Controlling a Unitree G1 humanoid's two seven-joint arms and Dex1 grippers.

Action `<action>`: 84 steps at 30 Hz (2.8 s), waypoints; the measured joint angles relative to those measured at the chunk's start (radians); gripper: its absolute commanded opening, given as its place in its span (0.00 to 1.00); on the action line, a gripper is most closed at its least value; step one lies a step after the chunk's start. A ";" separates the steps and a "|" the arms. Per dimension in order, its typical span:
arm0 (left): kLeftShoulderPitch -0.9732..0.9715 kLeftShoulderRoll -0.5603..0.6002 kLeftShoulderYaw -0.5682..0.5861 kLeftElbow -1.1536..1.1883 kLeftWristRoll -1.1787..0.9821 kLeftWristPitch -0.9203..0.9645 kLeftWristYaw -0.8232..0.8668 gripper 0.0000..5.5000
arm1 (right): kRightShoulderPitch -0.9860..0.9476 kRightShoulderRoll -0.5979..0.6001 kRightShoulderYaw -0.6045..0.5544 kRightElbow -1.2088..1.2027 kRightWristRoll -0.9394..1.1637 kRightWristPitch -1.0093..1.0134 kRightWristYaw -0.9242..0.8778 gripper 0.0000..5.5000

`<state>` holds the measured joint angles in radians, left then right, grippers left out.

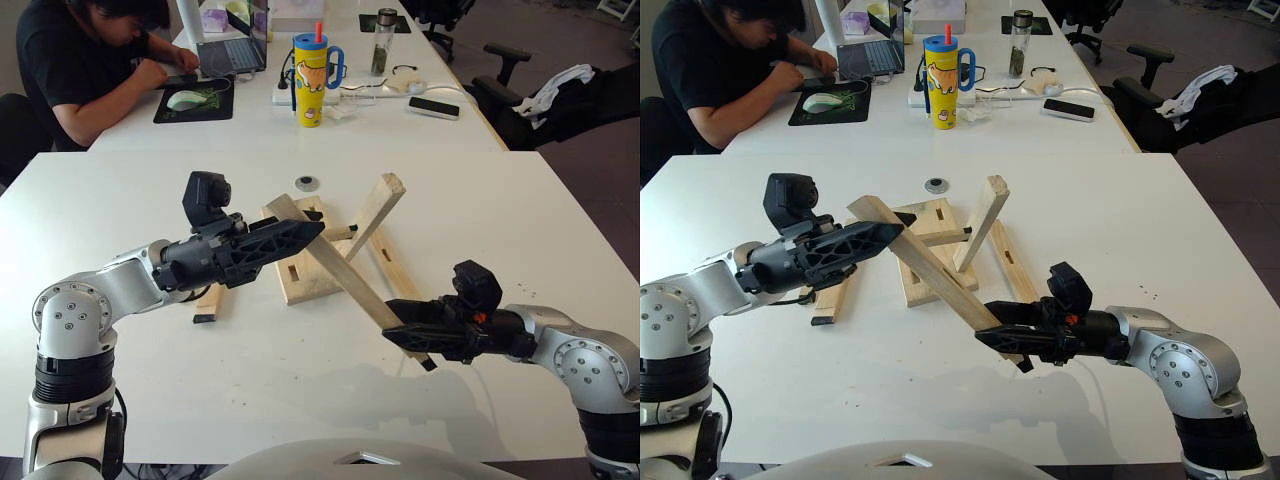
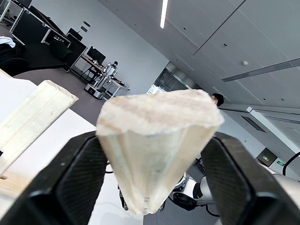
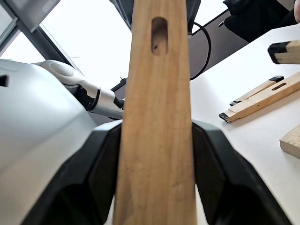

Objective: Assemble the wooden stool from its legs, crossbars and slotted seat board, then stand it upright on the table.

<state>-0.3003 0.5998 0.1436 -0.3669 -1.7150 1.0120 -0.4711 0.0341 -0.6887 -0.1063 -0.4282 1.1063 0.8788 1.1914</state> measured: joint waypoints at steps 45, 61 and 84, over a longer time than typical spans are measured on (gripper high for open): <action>-0.096 0.313 0.137 0.391 0.726 -0.143 -0.482 0.38 | -0.160 0.349 0.258 0.275 -0.438 -0.041 -0.628 0.70; -0.094 0.137 0.111 0.277 0.872 -0.293 -0.416 0.38 | -0.220 0.357 0.184 0.336 -0.533 -0.105 -0.620 0.70; -0.108 0.110 -0.010 0.274 0.996 -0.349 -0.462 0.38 | -0.202 0.570 0.248 0.399 -0.666 -0.312 -0.729 0.54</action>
<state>-0.4086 0.7097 0.1339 -0.0924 -0.7186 0.6630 -0.9328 -0.1676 -0.1185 0.1414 -0.0295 0.4399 0.5671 0.4624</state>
